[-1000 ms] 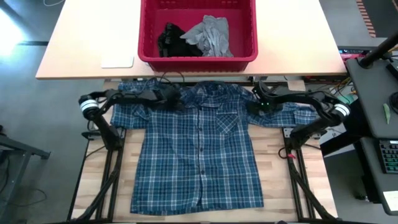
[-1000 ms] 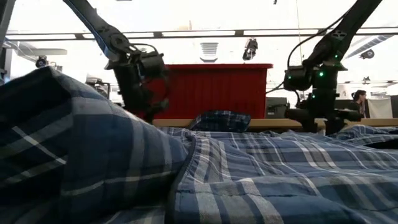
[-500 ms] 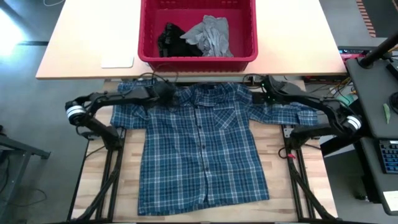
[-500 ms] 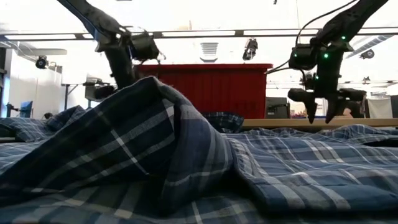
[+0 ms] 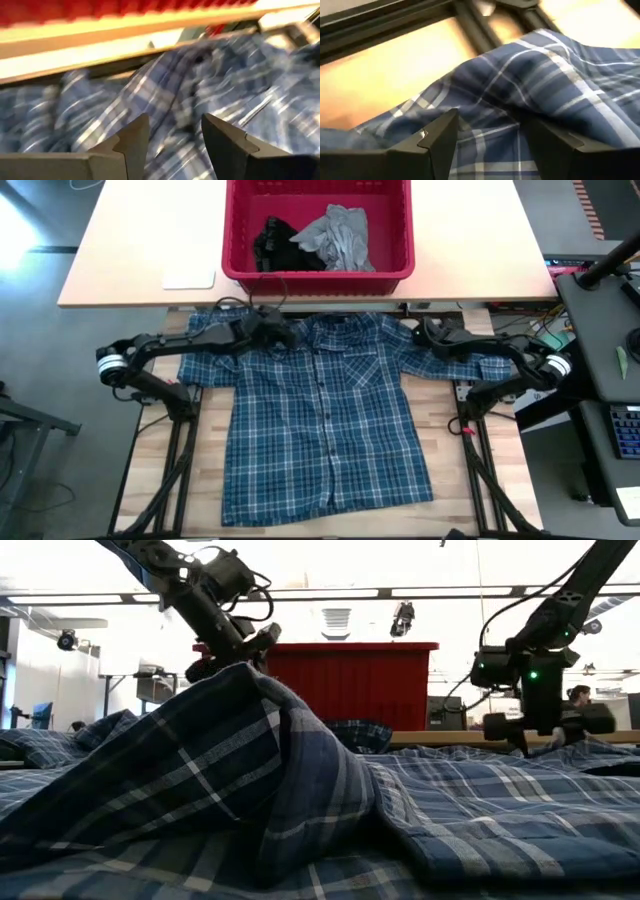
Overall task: Fold Laundry from Bin
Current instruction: Fold the blue patterned long sleeve shirt
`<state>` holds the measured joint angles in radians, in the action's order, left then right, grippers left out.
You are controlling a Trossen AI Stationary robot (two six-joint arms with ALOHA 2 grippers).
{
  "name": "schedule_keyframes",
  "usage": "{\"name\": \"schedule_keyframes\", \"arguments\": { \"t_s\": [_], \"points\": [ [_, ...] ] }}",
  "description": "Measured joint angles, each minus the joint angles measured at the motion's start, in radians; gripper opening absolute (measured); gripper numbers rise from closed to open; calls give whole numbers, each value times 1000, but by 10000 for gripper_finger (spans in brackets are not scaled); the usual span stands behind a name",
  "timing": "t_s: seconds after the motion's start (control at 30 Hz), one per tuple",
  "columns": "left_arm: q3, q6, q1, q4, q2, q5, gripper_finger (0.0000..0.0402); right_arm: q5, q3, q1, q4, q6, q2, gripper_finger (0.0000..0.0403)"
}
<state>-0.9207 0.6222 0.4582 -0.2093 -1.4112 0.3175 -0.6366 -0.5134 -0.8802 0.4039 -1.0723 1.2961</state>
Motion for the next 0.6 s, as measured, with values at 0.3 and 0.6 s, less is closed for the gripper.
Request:
{"name": "schedule_keyframes", "arguments": {
  "t_s": [0.3,0.6],
  "points": [
    [50,18,-50,-200,126,110,166,-102,-81,107,258,21,-194,215],
    [232,15,-53,-183,335,-56,166,213,-114,296,7,516,-477,215]
  ]
}}
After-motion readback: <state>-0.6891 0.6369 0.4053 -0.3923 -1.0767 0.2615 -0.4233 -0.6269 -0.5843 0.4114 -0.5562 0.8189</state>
